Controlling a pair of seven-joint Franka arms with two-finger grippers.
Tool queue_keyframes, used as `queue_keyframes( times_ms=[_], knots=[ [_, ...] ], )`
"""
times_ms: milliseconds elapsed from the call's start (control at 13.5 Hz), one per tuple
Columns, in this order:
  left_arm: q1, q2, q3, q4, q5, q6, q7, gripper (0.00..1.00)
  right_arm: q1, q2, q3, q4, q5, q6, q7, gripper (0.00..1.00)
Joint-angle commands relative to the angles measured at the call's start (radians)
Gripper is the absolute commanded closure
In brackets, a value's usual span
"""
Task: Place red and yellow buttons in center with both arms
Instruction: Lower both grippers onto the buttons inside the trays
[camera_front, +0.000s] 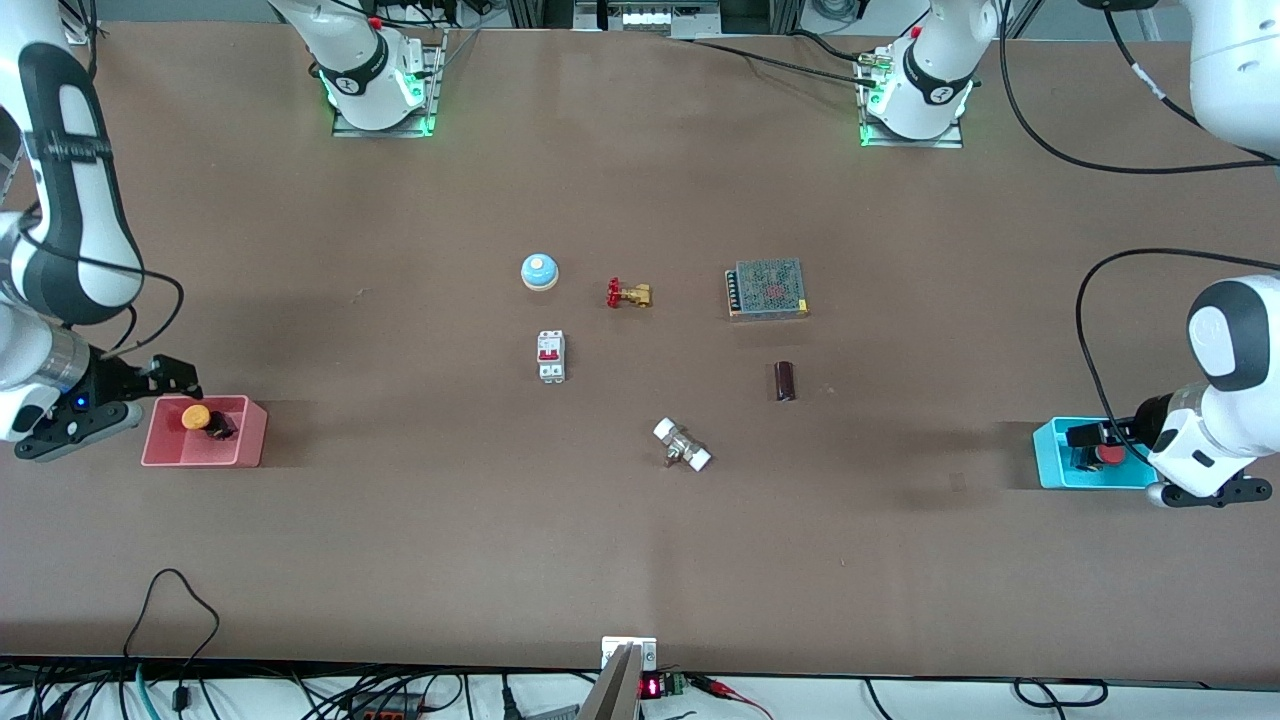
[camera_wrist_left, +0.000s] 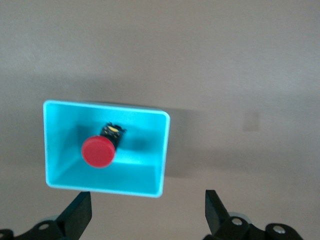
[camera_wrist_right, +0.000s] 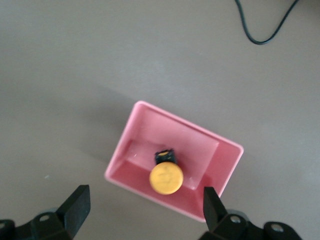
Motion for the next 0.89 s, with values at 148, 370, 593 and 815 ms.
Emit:
queue_keyframes(
  times_ms=[148,370,593,815],
  knots=[
    [0.045,0.079,-0.006,0.031,0.002,0.055,0.079,0.00,-0.013,0.052,0.010,0.009,-0.017,0.104,-0.022,0.00],
    [0.062,0.084,-0.006,0.028,0.004,0.118,0.119,0.00,-0.013,0.076,0.010,-0.006,-0.026,0.150,-0.020,0.00],
    [0.063,0.092,-0.006,0.031,0.012,0.118,0.190,0.00,-0.015,0.095,0.010,-0.014,-0.026,0.185,-0.020,0.00],
    [0.077,0.113,-0.006,0.026,-0.001,0.118,0.219,0.00,-0.015,0.111,0.010,-0.015,-0.026,0.191,-0.020,0.00]
  ],
)
